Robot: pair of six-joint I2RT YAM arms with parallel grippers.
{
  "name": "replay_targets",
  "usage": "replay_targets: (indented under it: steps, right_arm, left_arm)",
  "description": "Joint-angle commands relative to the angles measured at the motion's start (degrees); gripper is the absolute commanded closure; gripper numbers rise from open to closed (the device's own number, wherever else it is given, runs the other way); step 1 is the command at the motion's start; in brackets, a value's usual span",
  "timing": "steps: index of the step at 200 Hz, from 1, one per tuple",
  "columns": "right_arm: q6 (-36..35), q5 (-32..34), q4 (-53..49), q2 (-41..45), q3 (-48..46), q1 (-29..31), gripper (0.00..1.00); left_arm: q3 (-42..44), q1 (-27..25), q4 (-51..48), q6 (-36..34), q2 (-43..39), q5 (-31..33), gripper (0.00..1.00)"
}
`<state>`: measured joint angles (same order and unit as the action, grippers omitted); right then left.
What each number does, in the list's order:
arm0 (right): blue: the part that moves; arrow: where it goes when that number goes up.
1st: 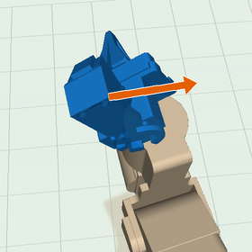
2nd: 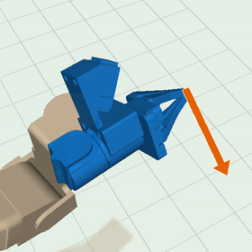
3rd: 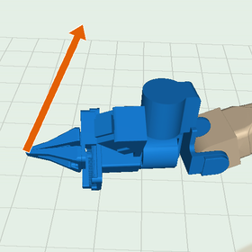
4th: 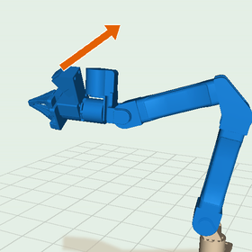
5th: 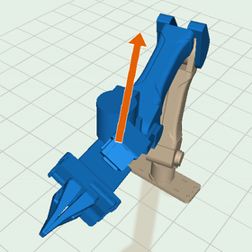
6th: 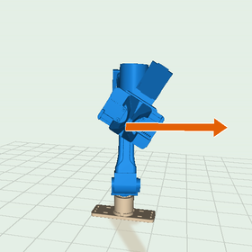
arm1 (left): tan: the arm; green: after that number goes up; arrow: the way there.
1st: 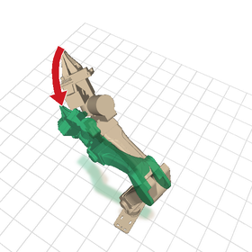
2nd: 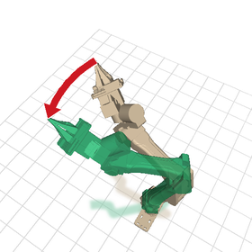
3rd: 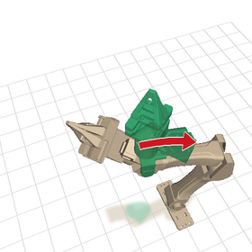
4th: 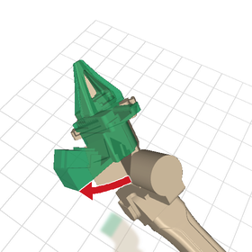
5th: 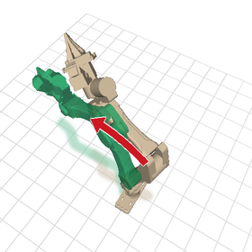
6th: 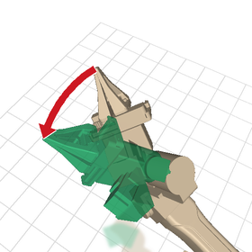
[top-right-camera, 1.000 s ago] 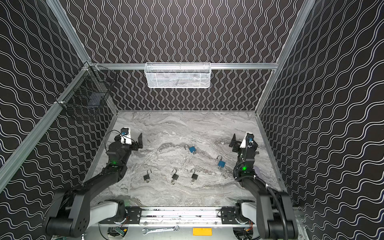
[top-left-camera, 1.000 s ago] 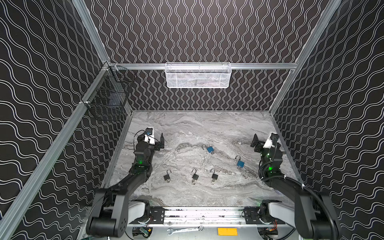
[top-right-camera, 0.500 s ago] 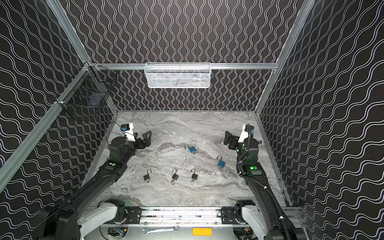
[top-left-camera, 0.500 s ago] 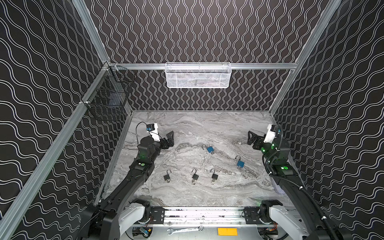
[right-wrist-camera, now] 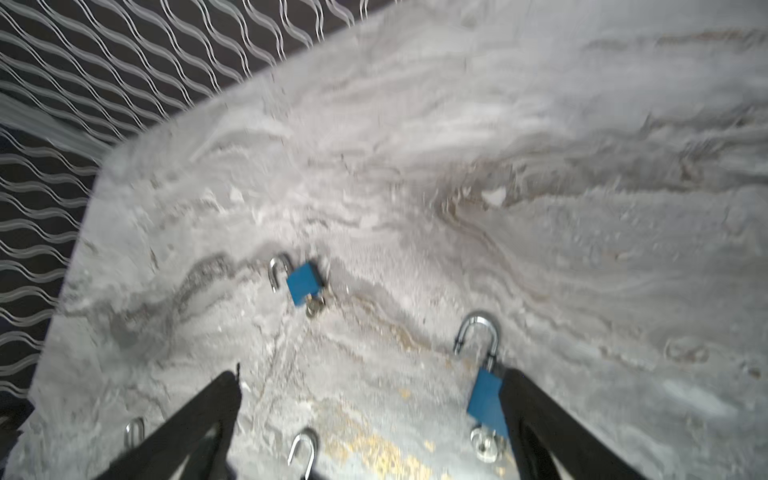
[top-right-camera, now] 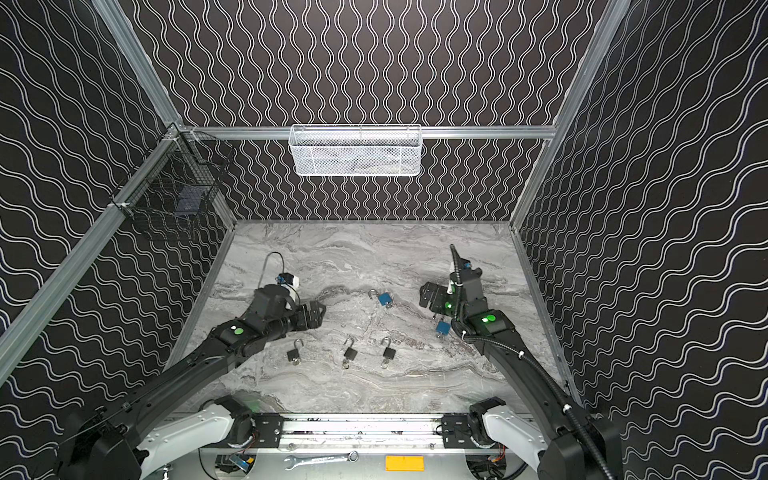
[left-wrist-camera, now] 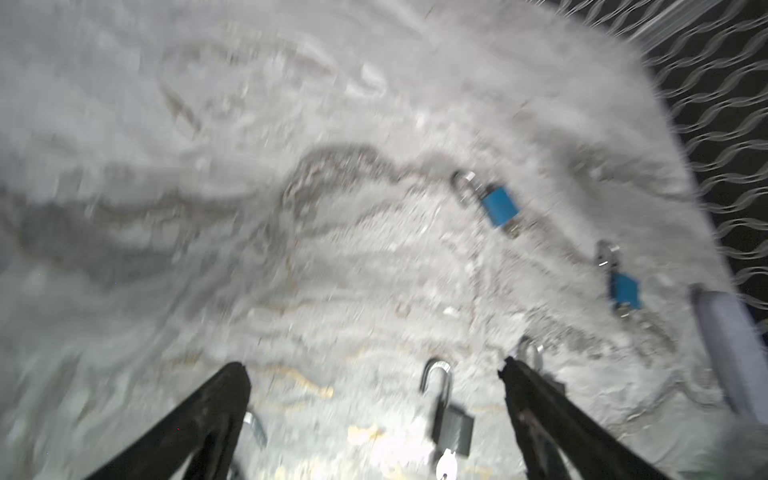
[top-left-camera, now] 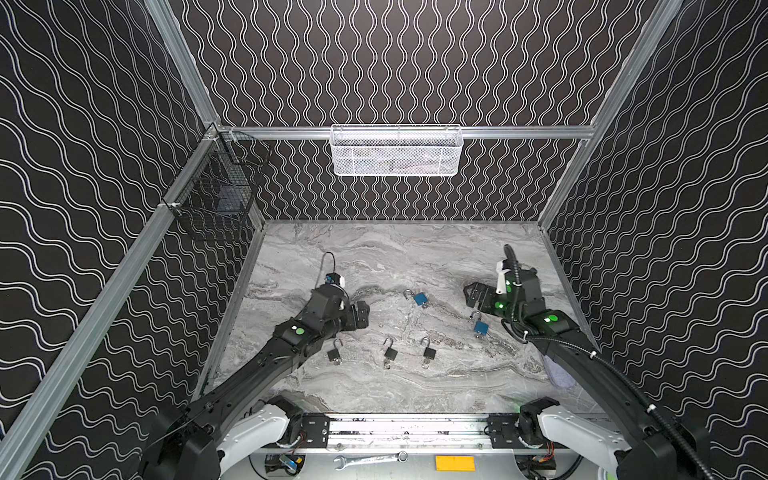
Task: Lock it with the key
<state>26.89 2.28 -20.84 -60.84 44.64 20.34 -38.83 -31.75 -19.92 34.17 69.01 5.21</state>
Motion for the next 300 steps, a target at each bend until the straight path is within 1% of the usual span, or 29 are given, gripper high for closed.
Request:
replay_targets:
  steps: [1, 18, 41, 55, 77, 100, 146, 164, 186, 214, 242, 259, 300]
  right_arm:
    - [3.1, 6.8, -7.5, -2.1, 2.2, 1.3, 0.01]
    - [4.8, 11.8, -11.1, -4.3, 4.0, 1.9, 0.01]
    - [7.7, 18.4, -15.0, -7.9, 5.9, 2.9, 0.01]
    - [8.7, 19.7, -16.0, -10.3, 6.8, 3.0, 0.01]
    - [10.7, 20.9, -17.6, -13.9, 8.7, 3.0, 0.01]
    - [9.0, 17.8, -15.5, -15.7, 9.4, 3.0, 0.01]
    - [0.0, 3.7, -8.8, -19.0, 9.2, 3.0, 0.01]
    - [-2.7, 1.1, -7.4, -20.9, 9.7, 3.0, 0.01]
    - [-2.0, 3.4, -9.8, -24.3, 12.1, 3.0, 0.01]
    - [1.2, 6.6, -15.0, -26.7, 15.2, 3.0, 0.01]
    - [5.7, 8.4, -18.7, -26.2, 14.0, 3.0, 0.02]
    - [8.2, 7.6, -20.7, -26.4, 12.9, 3.0, 0.04]
    - [12.4, 7.2, -20.3, -25.2, 9.1, 2.9, 0.1]
  left_arm:
    - [-2.7, -1.1, -10.0, 2.7, 2.1, 5.5, 0.01]
    - [-4.5, -1.2, -13.5, 2.7, 3.7, 7.0, 0.01]
    - [-2.3, -1.2, -10.4, 1.3, 1.4, 5.5, 0.01]
    - [-0.3, -1.2, -8.0, 1.7, -0.8, 4.1, 0.01]
    - [0.0, -1.1, -8.6, 2.5, -0.8, 4.2, 0.01]
    - [-1.1, -1.2, -9.8, 1.7, 2.3, 3.9, 0.01]
    - [-4.1, -1.1, -10.1, 1.2, 9.7, 2.8, 0.01]
    - [-5.7, -1.1, -10.3, 1.3, 11.4, 2.9, 0.01]
    - [-7.8, -1.1, -10.5, 0.7, 13.4, 2.3, 0.01]
    - [-9.5, -1.1, -10.7, 0.6, 15.5, 1.6, 0.01]
    - [-9.9, -1.0, -9.6, 1.2, 16.0, 0.9, 0.01]
    - [-10.3, -0.9, -8.8, 0.2, 16.4, -0.9, 0.01]
    - [-11.2, -0.8, -7.4, -2.5, 16.9, -3.1, 0.01]
